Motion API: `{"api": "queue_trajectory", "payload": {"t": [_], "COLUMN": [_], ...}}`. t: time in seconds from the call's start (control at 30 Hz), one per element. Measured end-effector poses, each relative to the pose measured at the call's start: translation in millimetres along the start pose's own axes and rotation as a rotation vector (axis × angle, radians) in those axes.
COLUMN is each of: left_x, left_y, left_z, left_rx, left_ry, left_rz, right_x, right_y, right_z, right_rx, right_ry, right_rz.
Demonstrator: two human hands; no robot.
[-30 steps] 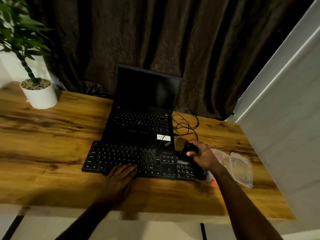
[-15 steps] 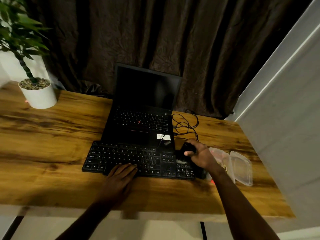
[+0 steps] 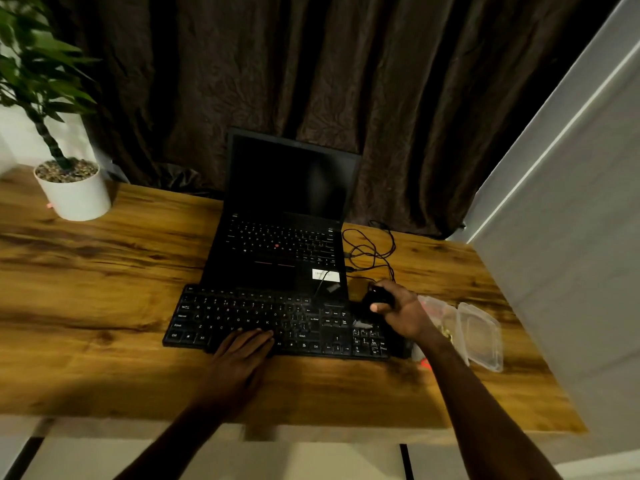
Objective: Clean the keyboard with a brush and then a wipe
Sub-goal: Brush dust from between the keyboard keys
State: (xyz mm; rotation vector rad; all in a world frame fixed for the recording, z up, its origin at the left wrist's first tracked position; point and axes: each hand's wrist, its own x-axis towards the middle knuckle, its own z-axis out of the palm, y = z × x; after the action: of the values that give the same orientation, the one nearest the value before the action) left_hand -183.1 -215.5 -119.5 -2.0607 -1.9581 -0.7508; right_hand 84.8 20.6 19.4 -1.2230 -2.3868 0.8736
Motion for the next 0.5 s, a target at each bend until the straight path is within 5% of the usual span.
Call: {"api": "queue_trajectory", "payload": {"t": [0.5], "left_x": [-0.6], "left_y": [-3.1], "left_z": [2.2], "left_rx": [-0.015], "left_ry": [-0.037], "left_rz": [0.001], "right_x": [-2.6], "right_y": [-1.0], "right_z": [6.7], "right_rx": [0.040], "right_ry": [0.019], "right_rz": [-0.011]}}
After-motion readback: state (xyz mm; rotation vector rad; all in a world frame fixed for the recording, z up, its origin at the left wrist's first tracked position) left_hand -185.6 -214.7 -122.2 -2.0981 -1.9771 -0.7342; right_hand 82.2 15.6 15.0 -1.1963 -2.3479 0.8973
